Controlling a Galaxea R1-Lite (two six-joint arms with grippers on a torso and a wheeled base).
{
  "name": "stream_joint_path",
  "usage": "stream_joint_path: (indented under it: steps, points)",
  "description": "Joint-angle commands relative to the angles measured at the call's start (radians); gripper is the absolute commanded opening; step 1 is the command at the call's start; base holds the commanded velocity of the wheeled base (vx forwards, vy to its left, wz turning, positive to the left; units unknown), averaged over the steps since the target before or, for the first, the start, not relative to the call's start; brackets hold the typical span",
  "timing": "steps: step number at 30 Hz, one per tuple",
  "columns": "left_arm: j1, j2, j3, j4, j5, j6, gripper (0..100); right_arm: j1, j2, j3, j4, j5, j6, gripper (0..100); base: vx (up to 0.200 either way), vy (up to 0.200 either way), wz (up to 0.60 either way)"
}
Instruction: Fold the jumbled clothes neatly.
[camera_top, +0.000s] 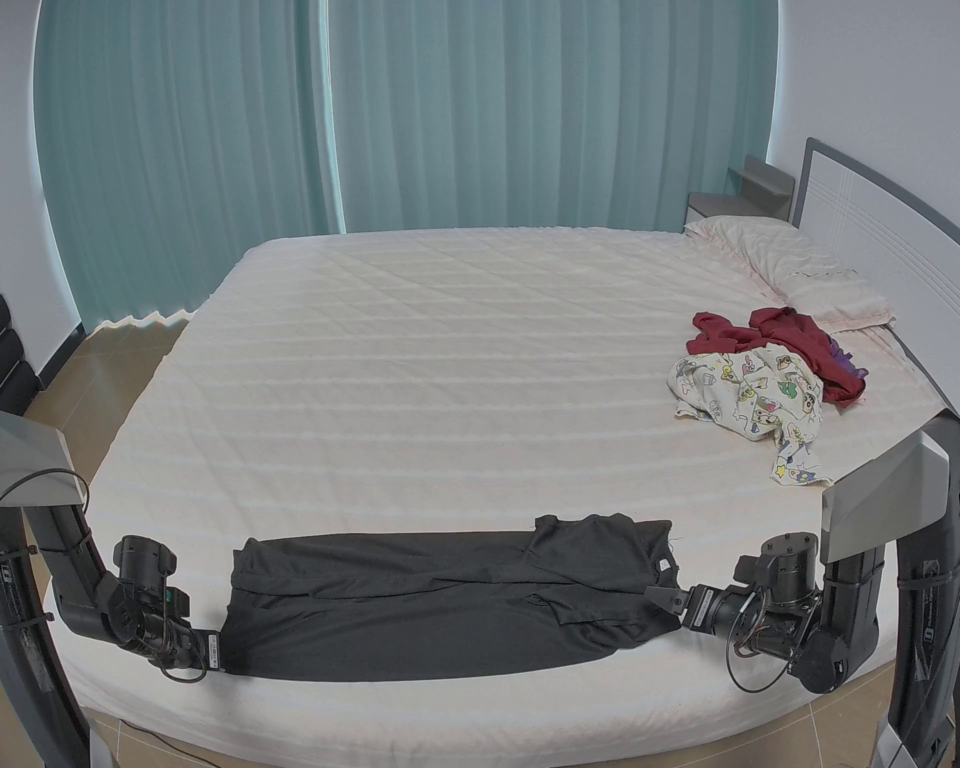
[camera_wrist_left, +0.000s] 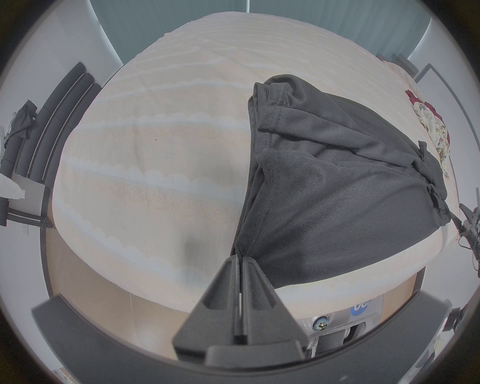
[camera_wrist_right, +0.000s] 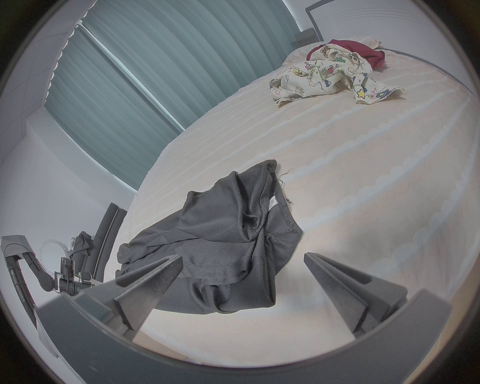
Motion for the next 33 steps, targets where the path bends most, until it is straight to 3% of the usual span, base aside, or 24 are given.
stream_joint_path:
  steps: [1, 2, 6, 9, 11, 12, 17, 24, 33]
  points:
    - [0.0, 0.0, 0.0, 0.001, 0.0, -0.003, 0, 0.0, -0.019, 0.006, -0.012, 0.001, 0.002, 100, 0.0, 0.0, 0.0]
    - [0.0, 0.0, 0.0, -0.001, -0.002, -0.007, 100, -0.002, -0.038, 0.013, -0.012, 0.002, 0.002, 100, 0.0, 0.0, 0.0]
    - [0.022, -0.02, 0.004, -0.001, -0.025, -0.025, 100, 0.021, -0.081, 0.009, -0.006, 0.001, 0.06, 100, 0.0, 0.0, 0.0]
    - [0.03, -0.061, 0.008, -0.002, -0.088, -0.106, 100, 0.055, -0.079, -0.016, -0.002, -0.001, 0.163, 100, 0.0, 0.0, 0.0]
    - [0.031, -0.074, 0.008, -0.002, -0.105, -0.131, 100, 0.066, -0.081, -0.023, 0.001, -0.001, 0.184, 100, 0.0, 0.0, 0.0]
    - [0.037, -0.112, 0.002, -0.002, -0.172, -0.221, 100, 0.093, -0.078, -0.042, 0.007, -0.001, 0.232, 100, 0.0, 0.0, 0.0]
    - [0.043, -0.147, -0.016, -0.01, -0.302, -0.396, 100, 0.148, -0.038, -0.129, 0.076, -0.001, 0.25, 100, 0.0, 0.0, 0.0]
    - [0.042, -0.133, -0.004, -0.056, -0.335, -0.404, 100, 0.156, -0.019, -0.223, 0.203, -0.001, 0.264, 100, 0.0, 0.0, 0.0]
    - [0.04, -0.077, 0.025, -0.139, -0.336, -0.398, 100, 0.132, 0.057, -0.218, 0.206, -0.039, 0.229, 100, 0.0, 0.0, 0.0]
